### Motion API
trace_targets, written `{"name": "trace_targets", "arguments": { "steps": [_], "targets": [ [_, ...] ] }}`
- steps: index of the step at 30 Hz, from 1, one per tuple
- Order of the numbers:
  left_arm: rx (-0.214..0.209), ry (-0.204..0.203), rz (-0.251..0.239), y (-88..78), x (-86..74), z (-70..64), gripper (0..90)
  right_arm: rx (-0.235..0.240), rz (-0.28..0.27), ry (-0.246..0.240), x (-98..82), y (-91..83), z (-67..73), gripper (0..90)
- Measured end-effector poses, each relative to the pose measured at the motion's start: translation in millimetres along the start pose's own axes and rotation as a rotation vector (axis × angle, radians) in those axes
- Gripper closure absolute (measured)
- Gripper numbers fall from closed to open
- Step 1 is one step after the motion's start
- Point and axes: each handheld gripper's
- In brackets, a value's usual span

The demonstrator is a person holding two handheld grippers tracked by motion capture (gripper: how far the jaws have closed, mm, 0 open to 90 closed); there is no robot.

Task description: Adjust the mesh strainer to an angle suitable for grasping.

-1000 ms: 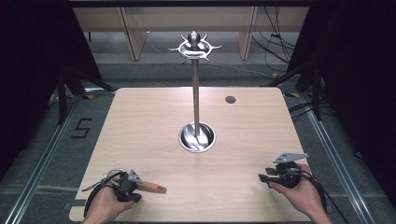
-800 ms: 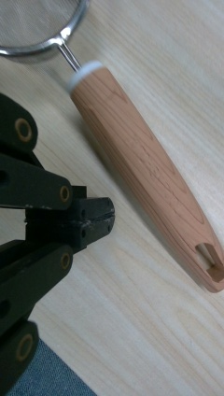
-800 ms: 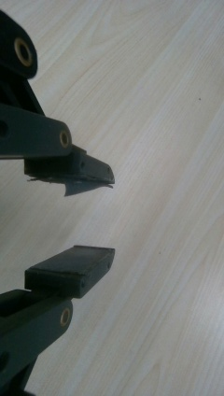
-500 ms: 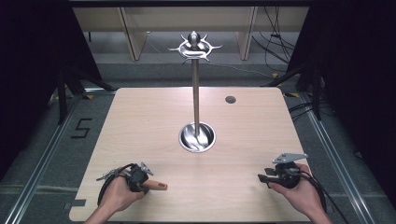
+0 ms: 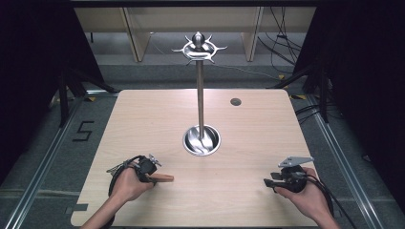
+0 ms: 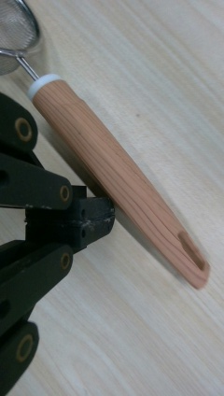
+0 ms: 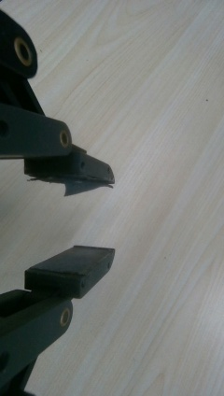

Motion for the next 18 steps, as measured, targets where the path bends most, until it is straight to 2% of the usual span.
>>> {"name": "trace_targets", "arguments": {
  "steps": [2, 4, 7, 8, 9, 10, 11, 12, 13, 14, 15, 16, 17, 18],
  "targets": [
    [0.001, 0.013, -0.013, -4.4, 2.1, -0.1, 88.9, -0.008, -0.029, -0.037, -0.3, 1.1, -2.1, 58.0],
    [-0.005, 0.037, -0.015, -10.5, 4.7, 0.4, 86.1, 0.002, -0.001, 0.016, -0.3, -1.9, 1.0, 57.8],
    [0.002, 0.063, -0.028, -18.3, 8.5, 4.7, 79.9, -0.002, -0.015, -0.007, -0.6, -1.2, -1.4, 57.5],
    [0.010, 0.100, -0.021, -21.0, 10.5, 8.3, 76.8, -0.004, -0.044, 0.004, -1.5, 0.9, -1.0, 57.4],
    [0.013, 0.114, -0.027, -22.1, 11.6, 11.3, 71.9, -0.008, -0.054, -0.001, -2.5, 1.7, -1.4, 57.2],
    [0.004, 0.129, -0.007, -23.8, 13.3, 15.0, 66.6, 0.001, -0.024, 0.013, -1.0, -2.4, -1.1, 57.1],
    [0.003, 0.138, -0.007, -24.5, 14.5, 18.2, 61.0, -0.005, -0.014, 0.022, -1.2, -4.1, -0.9, 57.0],
    [0.002, 0.135, -0.004, -26.4, 16.4, 23.2, 57.1, -0.012, -0.028, -0.007, -1.8, -3.6, -3.3, 56.9],
    [0.006, 0.131, 0.002, -27.8, 17.6, 26.5, 54.8, -0.007, -0.016, 0.034, -2.0, -5.6, -1.3, 56.9],
    [0.003, 0.114, 0.017, -29.3, 18.8, 30.0, 53.1, -0.015, -0.033, -0.006, -3.2, -4.2, -4.3, 56.8],
    [0.007, 0.111, 0.031, -30.5, 19.7, 33.1, 50.7, -0.015, -0.044, -0.004, -3.0, -4.5, -5.0, 56.8],
    [0.009, 0.109, 0.042, -31.5, 20.1, 35.7, 48.4, -0.009, -0.073, 0.022, -3.5, -2.7, -3.5, 56.7],
    [0.006, 0.108, 0.050, -32.3, 20.4, 37.4, 46.4, -0.012, -0.057, 0.025, -3.4, -4.8, -3.1, 56.6],
    [0.008, 0.114, 0.051, -33.3, 20.4, 38.7, 45.3, -0.007, -0.068, 0.034, -3.6, -5.2, -2.1, 56.4]
  ]
}}
Point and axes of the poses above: each handheld gripper's, and its own axes: y roughly forward along the jaws, x roughly out of its top, z roughly to its left, and after that the axes turned 5 degrees about y, right-handed
